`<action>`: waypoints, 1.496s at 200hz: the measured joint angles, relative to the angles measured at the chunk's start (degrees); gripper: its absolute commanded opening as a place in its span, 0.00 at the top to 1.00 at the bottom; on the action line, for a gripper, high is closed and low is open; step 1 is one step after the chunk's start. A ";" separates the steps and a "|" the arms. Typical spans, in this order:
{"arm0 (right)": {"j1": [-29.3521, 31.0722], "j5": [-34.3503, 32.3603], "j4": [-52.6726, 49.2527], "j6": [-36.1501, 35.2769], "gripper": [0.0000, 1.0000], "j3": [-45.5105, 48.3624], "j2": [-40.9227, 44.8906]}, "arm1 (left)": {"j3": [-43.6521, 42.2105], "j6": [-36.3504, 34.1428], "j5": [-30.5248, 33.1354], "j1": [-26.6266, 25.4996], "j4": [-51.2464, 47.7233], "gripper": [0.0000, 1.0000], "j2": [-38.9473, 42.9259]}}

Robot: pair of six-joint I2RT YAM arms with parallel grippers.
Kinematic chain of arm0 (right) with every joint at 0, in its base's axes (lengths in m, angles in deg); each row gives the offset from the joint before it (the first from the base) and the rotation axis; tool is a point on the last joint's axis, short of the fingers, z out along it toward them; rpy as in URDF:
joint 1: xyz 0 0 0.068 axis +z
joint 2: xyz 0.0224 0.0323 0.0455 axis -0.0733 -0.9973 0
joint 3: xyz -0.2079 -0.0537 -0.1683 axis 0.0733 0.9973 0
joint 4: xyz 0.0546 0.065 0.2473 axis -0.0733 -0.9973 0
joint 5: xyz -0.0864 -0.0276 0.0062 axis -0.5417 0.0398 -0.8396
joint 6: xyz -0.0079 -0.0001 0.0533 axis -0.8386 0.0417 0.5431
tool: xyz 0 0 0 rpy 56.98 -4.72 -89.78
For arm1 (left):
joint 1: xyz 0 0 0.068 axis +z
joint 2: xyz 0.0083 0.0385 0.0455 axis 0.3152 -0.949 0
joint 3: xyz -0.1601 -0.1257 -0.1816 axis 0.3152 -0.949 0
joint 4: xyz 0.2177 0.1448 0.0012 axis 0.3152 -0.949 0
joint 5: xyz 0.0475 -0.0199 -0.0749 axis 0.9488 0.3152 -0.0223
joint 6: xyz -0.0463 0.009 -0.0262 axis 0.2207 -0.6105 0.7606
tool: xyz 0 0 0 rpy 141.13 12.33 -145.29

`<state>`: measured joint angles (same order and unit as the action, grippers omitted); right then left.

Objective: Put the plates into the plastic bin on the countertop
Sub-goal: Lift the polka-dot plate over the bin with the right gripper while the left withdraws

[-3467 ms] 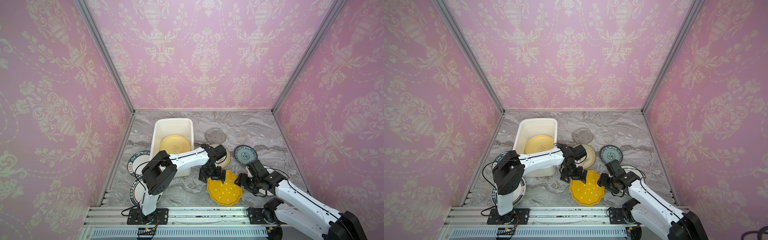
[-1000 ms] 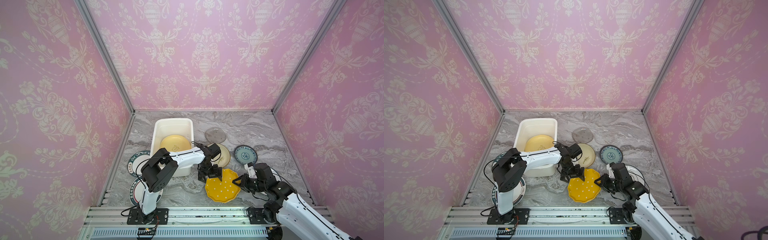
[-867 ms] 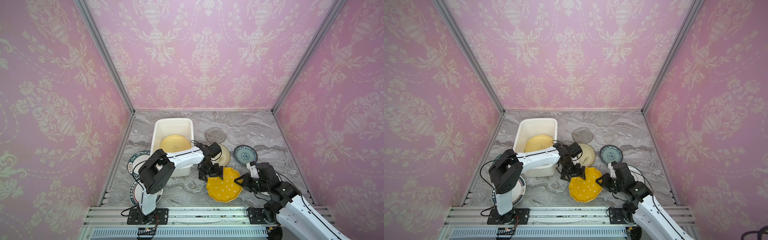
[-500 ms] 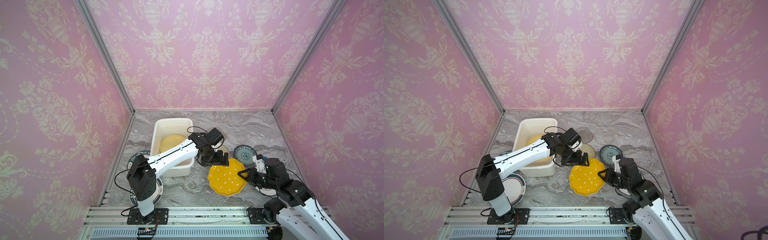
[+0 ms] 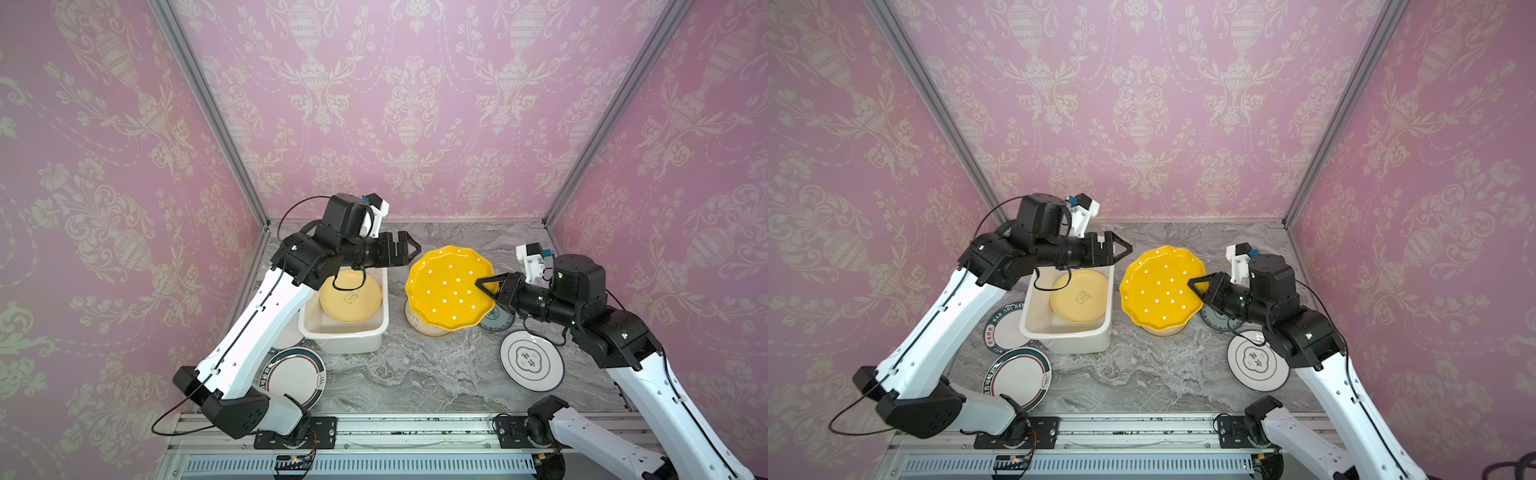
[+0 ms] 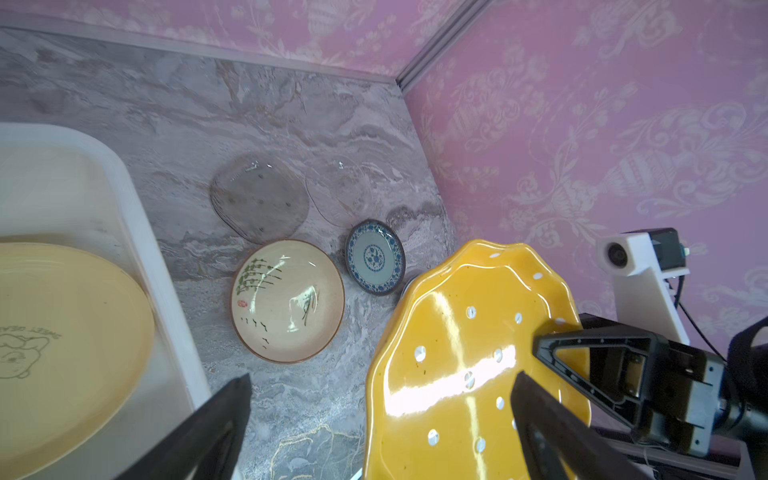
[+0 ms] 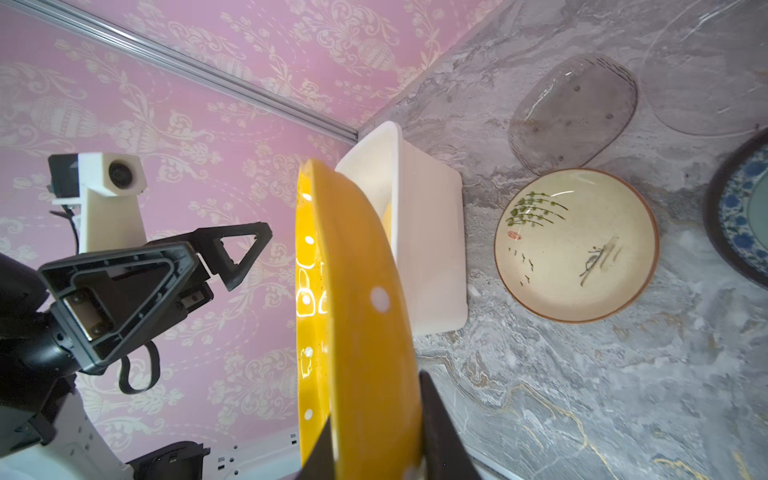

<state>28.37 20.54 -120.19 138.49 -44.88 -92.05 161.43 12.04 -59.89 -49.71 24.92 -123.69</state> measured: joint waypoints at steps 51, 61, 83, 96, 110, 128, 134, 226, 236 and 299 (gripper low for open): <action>7.43 -4.61 4.83 5.68 0.87 -2.64 -10.05 | -4.87 -2.34 8.76 6.05 -1.31 0.01 13.27; 9.99 -6.78 5.22 7.02 0.88 -3.37 -11.69 | -7.10 -2.60 11.43 6.05 -1.14 0.01 16.06; 16.15 -12.44 6.80 10.69 0.89 -5.53 -15.69 | -12.61 -2.58 17.16 6.05 -1.27 0.01 21.99; 19.78 -16.37 7.91 13.18 0.89 -7.13 -18.10 | -15.15 -2.49 20.11 6.05 -1.29 0.01 24.68; 23.56 -21.07 9.18 16.09 0.88 -8.98 -20.83 | -17.40 -2.29 22.99 6.05 -1.31 0.01 27.06; 28.11 -27.87 11.10 20.06 0.89 -11.28 -24.26 | -19.34 -2.05 26.34 6.05 -1.36 0.01 29.55; 29.49 -30.10 11.72 21.46 0.90 -11.87 -25.38 | -19.71 -1.77 27.52 6.05 -1.57 0.01 30.29; 44.11 -60.35 13.46 49.53 0.92 -34.93 -53.57 | -24.20 2.08 34.18 6.05 -2.69 0.01 39.50; 44.48 -61.44 12.83 51.82 0.92 -37.35 -56.06 | -24.30 2.03 34.84 6.05 -3.06 0.01 40.48; 44.48 -64.41 11.02 60.33 0.93 -43.82 -66.20 | -24.28 0.90 38.27 6.05 -5.57 0.01 44.02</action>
<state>72.84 -43.88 -109.17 198.81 -88.71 -158.25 137.14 12.93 -21.61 -43.65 19.35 -79.67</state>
